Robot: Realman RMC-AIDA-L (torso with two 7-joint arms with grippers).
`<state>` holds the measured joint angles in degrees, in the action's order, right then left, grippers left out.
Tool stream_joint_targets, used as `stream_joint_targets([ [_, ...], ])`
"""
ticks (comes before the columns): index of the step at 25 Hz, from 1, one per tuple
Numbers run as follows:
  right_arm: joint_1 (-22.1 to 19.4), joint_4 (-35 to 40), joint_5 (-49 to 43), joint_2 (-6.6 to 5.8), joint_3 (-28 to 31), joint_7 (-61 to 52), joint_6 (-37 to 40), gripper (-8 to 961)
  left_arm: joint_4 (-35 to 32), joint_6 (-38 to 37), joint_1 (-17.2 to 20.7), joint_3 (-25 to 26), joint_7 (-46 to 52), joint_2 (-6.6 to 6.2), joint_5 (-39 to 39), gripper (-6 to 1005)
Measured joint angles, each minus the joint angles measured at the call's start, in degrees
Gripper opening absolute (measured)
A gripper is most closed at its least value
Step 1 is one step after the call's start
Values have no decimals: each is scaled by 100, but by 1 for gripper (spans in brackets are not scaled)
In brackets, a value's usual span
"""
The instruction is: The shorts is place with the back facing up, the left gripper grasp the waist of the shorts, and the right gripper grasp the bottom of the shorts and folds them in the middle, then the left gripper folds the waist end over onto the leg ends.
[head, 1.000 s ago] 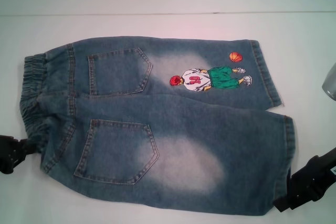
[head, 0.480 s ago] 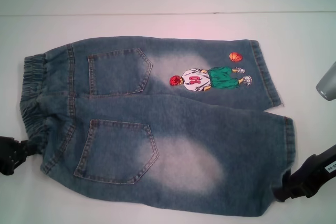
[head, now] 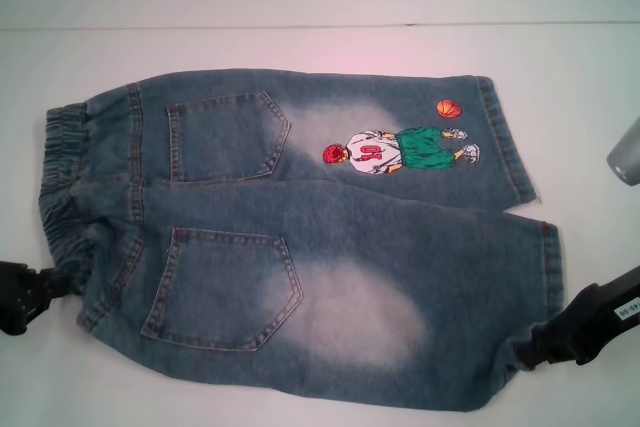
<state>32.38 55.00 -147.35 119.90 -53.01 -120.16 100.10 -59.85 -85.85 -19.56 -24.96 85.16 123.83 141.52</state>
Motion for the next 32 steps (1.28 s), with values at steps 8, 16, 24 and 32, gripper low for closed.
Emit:
stream_joint_targets([
  [8, -255, 682, 601, -37, 471, 222, 261, 24, -78, -118, -36, 143, 142, -43, -320, 76],
  [16, -305, 1140, 1311, -50, 1069, 395, 296, 23, -376, -351, -125, 235, 411, -37, -900, 76],
  [24, -173, 1181, 1656, -117, 1452, 494, -245, 24, -557, -222, -459, 218, 824, -8, -1041, 76],
  [32, 4, 1032, 1683, -88, 1435, 505, -1829, 21, -324, 743, -850, -41, 1296, -10, -1017, 73],
])
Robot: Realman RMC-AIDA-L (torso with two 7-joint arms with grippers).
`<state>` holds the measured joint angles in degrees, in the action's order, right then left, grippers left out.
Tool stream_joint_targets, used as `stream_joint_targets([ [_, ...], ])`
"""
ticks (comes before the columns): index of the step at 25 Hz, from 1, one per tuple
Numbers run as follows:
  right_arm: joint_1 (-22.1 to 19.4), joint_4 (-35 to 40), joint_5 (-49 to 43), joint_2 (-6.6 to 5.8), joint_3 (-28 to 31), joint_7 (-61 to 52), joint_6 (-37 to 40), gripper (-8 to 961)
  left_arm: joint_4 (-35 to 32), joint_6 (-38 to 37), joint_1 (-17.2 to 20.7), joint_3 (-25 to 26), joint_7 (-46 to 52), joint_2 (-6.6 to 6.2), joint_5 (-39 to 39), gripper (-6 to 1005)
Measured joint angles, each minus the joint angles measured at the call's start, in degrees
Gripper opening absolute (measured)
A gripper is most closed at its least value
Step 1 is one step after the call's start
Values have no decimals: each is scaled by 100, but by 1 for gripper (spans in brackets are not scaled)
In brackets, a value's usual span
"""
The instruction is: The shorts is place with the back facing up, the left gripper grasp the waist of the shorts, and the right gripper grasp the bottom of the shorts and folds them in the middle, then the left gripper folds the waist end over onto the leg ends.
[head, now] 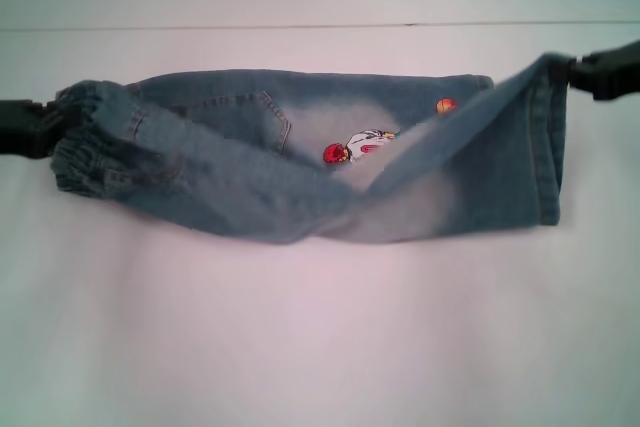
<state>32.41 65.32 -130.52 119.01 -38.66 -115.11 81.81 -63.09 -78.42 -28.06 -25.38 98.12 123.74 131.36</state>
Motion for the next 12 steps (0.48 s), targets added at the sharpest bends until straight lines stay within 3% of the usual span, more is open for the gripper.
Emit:
stream_joint_targets([
  [7, 300, -670, -17, -45, -193, 118, -1493, 18, 193, 1099, -4, -708, 345, 8, 5, 85],
  [12, 665, -1632, -33, -132, -311, 248, -2677, 16, 416, 1825, 7, -948, 612, 9, 73, 99],
])
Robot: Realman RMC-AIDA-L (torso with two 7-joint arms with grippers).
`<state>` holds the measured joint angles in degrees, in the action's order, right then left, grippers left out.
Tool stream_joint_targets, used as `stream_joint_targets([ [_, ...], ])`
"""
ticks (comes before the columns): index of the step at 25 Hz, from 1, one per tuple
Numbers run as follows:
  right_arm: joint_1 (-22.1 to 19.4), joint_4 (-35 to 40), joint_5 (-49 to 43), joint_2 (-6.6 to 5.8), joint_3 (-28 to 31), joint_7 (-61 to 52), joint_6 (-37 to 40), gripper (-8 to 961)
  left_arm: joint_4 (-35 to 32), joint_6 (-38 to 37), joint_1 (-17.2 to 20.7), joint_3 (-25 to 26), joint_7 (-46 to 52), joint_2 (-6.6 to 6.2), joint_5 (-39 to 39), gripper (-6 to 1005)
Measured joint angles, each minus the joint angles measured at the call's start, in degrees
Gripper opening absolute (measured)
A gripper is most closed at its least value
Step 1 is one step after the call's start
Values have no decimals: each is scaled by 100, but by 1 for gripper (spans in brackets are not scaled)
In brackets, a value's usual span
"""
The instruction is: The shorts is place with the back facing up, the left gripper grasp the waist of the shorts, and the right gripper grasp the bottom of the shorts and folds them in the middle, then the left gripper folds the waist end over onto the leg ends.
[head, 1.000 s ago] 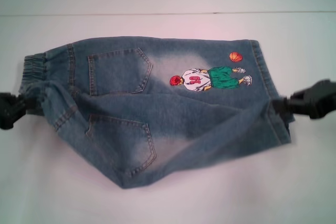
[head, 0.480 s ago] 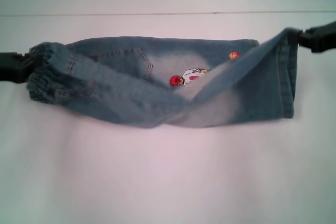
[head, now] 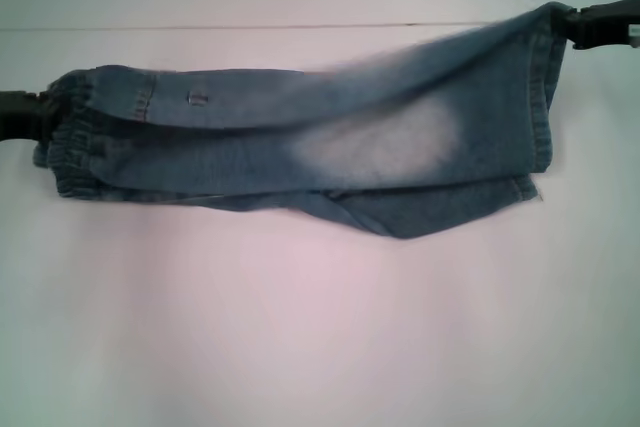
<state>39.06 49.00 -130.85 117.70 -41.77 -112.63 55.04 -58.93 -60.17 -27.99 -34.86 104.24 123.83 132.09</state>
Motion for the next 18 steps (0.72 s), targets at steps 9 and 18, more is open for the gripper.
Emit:
stream_joint_targets([
  [9, 298, -792, -99, -37, -420, 51, -854, 11, 271, 618, -42, -131, 322, -7, 578, 124],
  [18, 257, -728, -92, 166, -640, 202, -1210, 93, 278, 804, -37, -543, 294, 26, 449, 149],
])
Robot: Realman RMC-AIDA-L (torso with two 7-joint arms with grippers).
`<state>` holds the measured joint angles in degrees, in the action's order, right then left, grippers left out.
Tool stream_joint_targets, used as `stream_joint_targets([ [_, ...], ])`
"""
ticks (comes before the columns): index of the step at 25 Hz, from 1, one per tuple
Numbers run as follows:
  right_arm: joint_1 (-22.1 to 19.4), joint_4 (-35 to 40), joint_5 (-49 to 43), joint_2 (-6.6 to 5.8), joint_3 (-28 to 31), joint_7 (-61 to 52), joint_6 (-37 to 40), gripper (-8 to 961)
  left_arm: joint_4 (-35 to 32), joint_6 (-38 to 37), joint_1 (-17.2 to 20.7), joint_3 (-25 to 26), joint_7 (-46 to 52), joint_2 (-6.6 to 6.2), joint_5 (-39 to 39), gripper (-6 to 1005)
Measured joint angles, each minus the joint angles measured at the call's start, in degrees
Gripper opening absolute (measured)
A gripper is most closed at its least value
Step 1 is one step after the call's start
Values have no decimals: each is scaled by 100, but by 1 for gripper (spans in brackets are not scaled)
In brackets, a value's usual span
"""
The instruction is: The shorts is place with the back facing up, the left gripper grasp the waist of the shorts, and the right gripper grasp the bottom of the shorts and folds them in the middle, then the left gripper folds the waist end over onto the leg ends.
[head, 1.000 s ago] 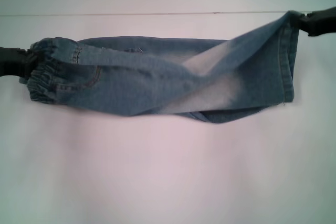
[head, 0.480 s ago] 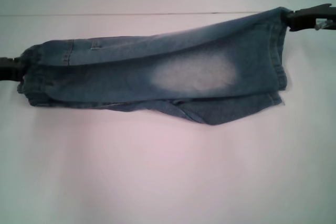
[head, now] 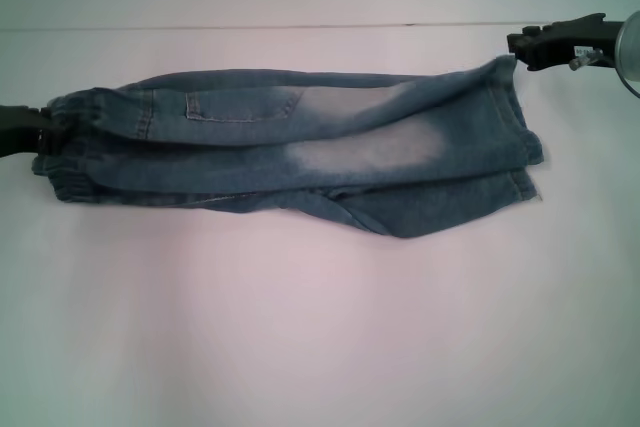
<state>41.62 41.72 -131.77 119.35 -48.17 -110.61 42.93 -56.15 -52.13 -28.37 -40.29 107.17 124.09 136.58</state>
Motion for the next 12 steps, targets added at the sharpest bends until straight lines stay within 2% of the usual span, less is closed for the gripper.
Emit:
stream_joint_targets([
  [1, -13, 1, -5, 3, 1, 0, -18, 130, -20, -4, 10, -30, -6, -1, -9, 152],
  [4, -80, 36, 4, 5, 25, -8, -24, 239, -164, -30, 74, -84, -11, -4, -26, 251],
  [8, -390, 437, 243, 37, -35, 65, 138, 326, -545, -121, 319, -83, -19, 2, -234, 372],
  [12, -891, 827, 1265, 52, -172, 647, 699, 414, -941, -650, 848, 3, -572, -8, -1363, 459],
])
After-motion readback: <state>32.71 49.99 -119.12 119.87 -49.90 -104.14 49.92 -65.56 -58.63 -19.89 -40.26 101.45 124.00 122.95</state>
